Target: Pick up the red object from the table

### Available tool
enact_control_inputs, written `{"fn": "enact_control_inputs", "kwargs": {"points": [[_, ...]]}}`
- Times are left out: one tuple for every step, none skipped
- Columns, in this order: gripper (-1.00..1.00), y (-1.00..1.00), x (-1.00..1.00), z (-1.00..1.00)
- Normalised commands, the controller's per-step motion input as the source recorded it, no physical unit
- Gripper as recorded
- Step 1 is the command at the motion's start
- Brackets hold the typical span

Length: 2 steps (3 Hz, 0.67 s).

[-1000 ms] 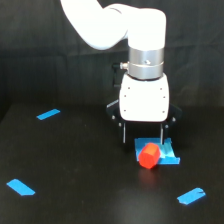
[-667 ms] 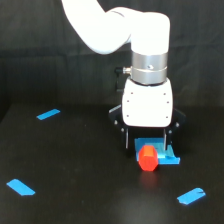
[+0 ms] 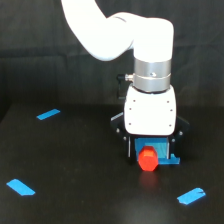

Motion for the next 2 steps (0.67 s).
{"fn": "enact_control_inputs", "kwargs": {"points": [[-0.7, -0.15, 0.0, -0.05], [-1.0, -0.14, 0.05, -0.1]]}}
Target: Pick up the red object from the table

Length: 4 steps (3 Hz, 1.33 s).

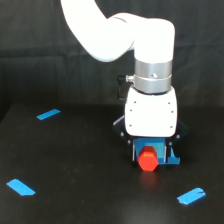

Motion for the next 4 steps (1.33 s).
{"fn": "enact_control_inputs", "kwargs": {"points": [[-1.0, -0.13, 0.07, -0.04], [-0.96, -0.08, 0.12, 0.02], [-0.97, -0.11, 0.19, 0.02], [-0.89, -0.08, -0.2, 0.9]]}}
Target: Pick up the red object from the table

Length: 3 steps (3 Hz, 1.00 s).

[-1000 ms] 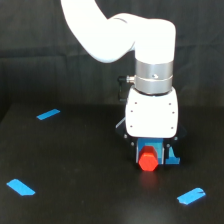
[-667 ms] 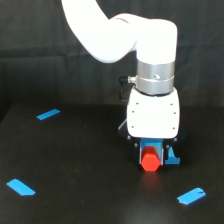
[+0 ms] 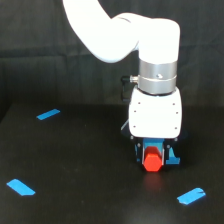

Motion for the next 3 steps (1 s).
{"fn": "enact_control_inputs", "kwargs": {"points": [[-0.99, 0.0, -0.25, 0.91], [-0.98, -0.12, -0.2, 0.84], [-0.94, -0.13, -0.28, 1.0]]}}
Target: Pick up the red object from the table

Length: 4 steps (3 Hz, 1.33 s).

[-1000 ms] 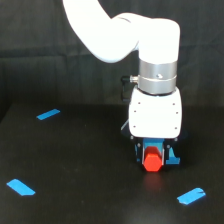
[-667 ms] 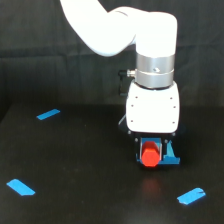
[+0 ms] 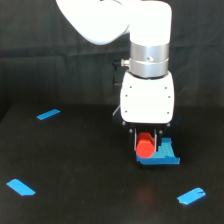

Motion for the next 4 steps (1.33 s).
{"fn": "enact_control_inputs", "kwargs": {"points": [[-1.0, -0.05, -0.16, 0.96], [-1.0, 0.08, -0.19, 0.9], [-0.95, 0.12, -0.22, 1.0], [-1.0, 0.19, -0.3, 0.84]]}}
